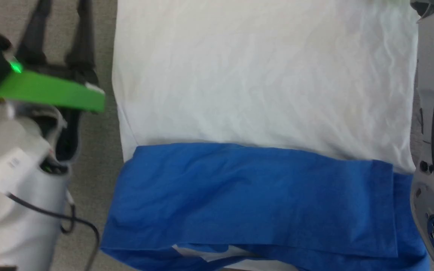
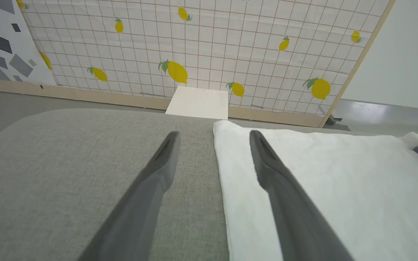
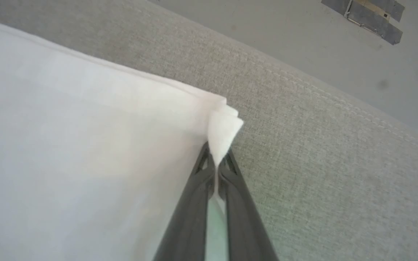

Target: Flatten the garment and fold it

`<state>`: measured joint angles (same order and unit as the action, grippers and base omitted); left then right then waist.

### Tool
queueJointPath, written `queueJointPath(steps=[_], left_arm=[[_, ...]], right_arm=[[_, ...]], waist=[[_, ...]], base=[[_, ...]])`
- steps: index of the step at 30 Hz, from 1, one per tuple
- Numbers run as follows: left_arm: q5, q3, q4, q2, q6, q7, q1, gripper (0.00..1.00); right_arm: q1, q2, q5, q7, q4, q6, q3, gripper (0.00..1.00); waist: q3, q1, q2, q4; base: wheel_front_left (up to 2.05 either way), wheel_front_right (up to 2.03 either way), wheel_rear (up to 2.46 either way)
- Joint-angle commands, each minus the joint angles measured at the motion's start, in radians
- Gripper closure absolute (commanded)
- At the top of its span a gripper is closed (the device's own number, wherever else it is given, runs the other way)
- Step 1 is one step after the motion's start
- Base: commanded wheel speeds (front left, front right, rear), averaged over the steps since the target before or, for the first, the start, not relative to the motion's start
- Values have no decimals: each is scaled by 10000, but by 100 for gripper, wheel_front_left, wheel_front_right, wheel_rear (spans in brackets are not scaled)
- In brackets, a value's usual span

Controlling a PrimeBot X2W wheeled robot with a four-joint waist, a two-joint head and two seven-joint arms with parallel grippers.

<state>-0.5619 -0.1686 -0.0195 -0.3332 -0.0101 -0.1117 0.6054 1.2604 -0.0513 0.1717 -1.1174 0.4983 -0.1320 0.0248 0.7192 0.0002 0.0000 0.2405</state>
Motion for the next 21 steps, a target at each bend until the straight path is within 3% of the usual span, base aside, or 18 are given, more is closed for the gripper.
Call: queueJointPath(steps=[1, 4, 9, 15, 21], left_arm=[[-61, 86, -39, -272, -115, 398, 709, 0], [-353, 72, 360, -718, -276, 1697, 1981, 0], [-1036, -376, 1927, -1158, -385, 4737, 4195, 0], [-1254, -1213, 3587, -1544, -349, 7927, 5531, 0], [-1014, -1651, 4314, -1716, -155, 9003, 5994, 0]], right_arm=[[-142, -94, -119, -95, 107, 13, -121, 100], [-10, -75, -429, -39, 17, 13, -441, 100], [179, -49, -972, 121, -123, 13, -963, 100], [283, -16, -1693, 326, -290, 13, -1412, 100], [329, -14, -1936, 379, -442, 13, -1728, 100]], waist=[[-18, -2, 0, -366], [-53, -2, 0, -687], [-37, -2, 0, -1225], [130, -2, 0, -1687], [426, -2, 0, -1942]], base=[[0, 0, 0], [0, 0, 0], [0, 0, 0], [0, 0, 0], [0, 0, 0]])
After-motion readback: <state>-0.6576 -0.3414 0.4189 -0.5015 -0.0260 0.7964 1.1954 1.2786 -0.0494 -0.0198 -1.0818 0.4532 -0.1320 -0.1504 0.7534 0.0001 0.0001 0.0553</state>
